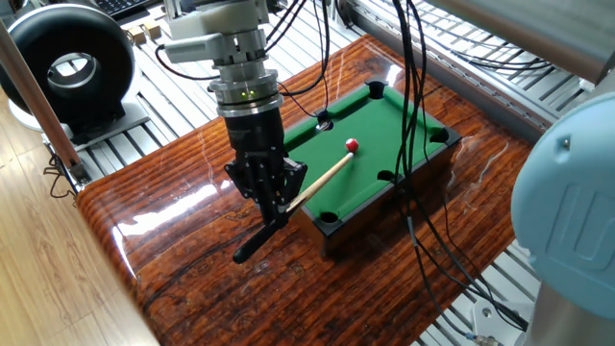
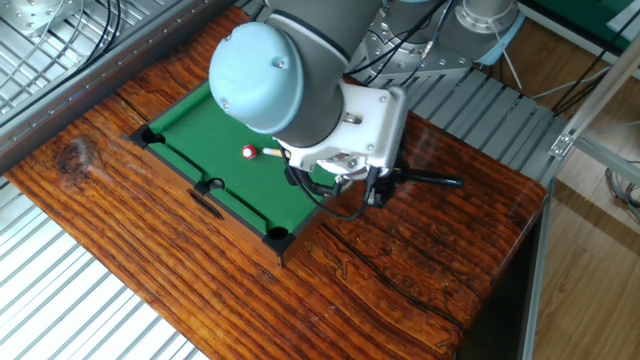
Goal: Hit the pool ball
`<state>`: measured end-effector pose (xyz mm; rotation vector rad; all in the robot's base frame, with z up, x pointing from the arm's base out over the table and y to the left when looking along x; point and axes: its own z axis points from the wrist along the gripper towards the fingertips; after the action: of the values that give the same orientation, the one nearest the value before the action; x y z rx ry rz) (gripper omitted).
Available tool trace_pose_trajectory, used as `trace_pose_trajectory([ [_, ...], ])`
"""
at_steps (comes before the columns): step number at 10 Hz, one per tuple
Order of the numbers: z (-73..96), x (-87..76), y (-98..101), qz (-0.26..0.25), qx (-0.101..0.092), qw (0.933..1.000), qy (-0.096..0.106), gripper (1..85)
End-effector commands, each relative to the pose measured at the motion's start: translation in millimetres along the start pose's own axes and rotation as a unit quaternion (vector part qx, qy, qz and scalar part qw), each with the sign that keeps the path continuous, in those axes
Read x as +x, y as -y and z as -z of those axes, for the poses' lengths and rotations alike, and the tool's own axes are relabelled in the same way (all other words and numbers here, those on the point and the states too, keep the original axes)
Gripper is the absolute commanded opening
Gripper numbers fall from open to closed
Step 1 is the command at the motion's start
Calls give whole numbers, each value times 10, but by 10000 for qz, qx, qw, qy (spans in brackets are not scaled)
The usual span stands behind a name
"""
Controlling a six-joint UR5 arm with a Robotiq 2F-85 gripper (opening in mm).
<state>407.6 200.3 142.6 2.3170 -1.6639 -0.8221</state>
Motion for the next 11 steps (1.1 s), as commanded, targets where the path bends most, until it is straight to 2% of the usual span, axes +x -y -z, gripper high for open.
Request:
trace_pose_trajectory([
  [1,100,475,16,153,-42,9975,-693,10],
  [2,192,558,53,308,-47,9961,-826,10],
  [3,292,538,48,374,-45,9955,-866,10],
  [4,291,381,25,341,-42,9975,-620,10],
  [5,277,298,20,262,-12,9984,-508,10],
  [6,269,298,35,216,7,9986,-485,10],
  [8,200,382,90,245,13,9993,-298,10],
  [10,234,515,12,190,-15,9993,-316,10],
  [11,210,543,16,257,47,9992,-317,10],
])
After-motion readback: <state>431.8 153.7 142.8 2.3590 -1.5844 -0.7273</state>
